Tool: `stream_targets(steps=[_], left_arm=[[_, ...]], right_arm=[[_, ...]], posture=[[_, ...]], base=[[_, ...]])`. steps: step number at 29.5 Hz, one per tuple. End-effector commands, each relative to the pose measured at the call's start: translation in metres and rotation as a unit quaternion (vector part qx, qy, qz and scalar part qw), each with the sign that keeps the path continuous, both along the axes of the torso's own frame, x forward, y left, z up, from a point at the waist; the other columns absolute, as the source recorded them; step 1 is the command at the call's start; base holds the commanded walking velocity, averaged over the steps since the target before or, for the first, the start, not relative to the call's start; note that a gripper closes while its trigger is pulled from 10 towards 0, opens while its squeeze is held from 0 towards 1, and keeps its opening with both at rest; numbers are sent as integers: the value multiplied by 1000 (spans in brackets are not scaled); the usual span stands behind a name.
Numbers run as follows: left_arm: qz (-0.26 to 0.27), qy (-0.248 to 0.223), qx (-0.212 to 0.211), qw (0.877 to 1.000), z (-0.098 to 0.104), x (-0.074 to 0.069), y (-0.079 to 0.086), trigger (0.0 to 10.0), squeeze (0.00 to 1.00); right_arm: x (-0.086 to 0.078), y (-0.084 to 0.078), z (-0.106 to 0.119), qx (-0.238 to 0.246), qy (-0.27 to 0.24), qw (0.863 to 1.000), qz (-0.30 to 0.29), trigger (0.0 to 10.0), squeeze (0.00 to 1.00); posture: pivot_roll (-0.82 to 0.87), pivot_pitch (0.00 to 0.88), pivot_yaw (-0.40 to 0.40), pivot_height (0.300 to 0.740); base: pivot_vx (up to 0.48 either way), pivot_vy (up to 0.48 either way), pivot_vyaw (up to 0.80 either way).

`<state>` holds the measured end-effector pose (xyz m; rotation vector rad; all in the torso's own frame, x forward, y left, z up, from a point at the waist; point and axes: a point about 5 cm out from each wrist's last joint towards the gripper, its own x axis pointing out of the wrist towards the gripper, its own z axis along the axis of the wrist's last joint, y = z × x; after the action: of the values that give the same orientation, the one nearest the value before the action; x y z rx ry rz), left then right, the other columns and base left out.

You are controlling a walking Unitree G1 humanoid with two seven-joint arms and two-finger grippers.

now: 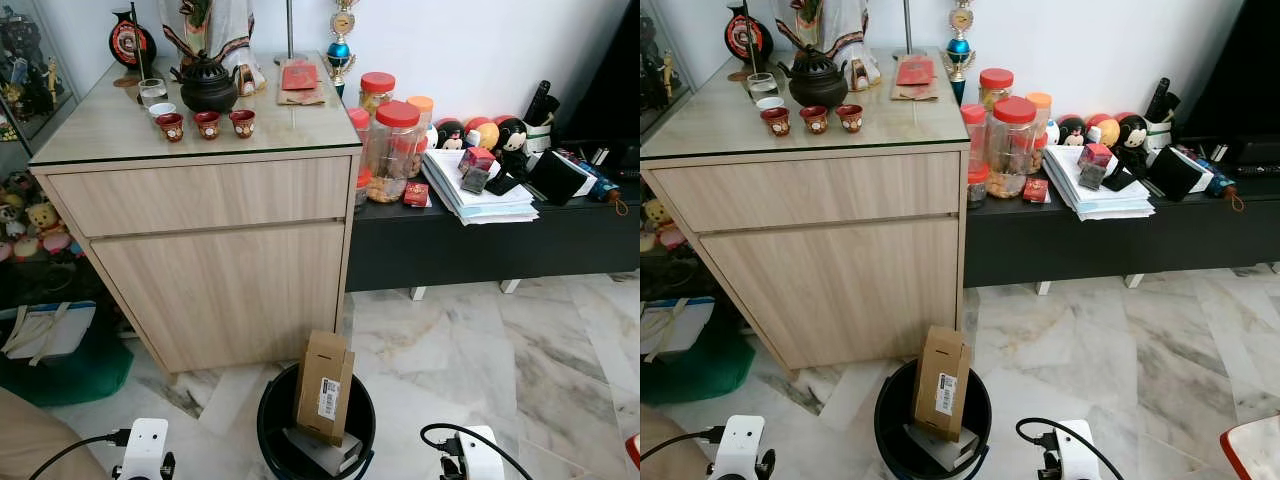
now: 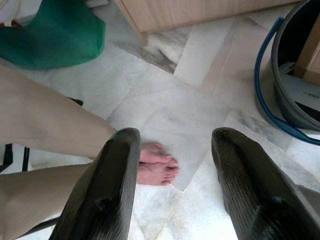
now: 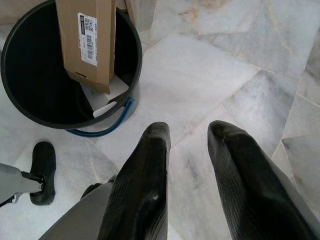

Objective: Picking trash to rubbish bin

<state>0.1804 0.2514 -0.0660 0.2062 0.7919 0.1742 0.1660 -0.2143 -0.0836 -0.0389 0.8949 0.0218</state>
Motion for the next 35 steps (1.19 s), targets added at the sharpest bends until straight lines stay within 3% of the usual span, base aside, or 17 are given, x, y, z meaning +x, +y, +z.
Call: stream_targets(steps=[1, 7, 35], left_arm=[[-7, 15, 7, 1000, -3, -6, 3, 10000, 0], [-8, 23, 4, 1000, -5, -10, 2, 10000, 0], [-10, 19, 1, 1000, -4, -6, 0, 10000, 0]], right_arm=[[2, 0, 1, 5, -2, 1000, -11, 10000, 0], [3, 1, 1, 6, 0, 1000, -11, 10000, 0], [8, 12, 1, 24, -6, 1000, -11, 10000, 0]], posture=[[-18, 0, -20, 740], [-19, 0, -19, 740], [-15, 0, -17, 740]], base=[[0, 0, 0], [0, 0, 0], [-262, 0, 0]])
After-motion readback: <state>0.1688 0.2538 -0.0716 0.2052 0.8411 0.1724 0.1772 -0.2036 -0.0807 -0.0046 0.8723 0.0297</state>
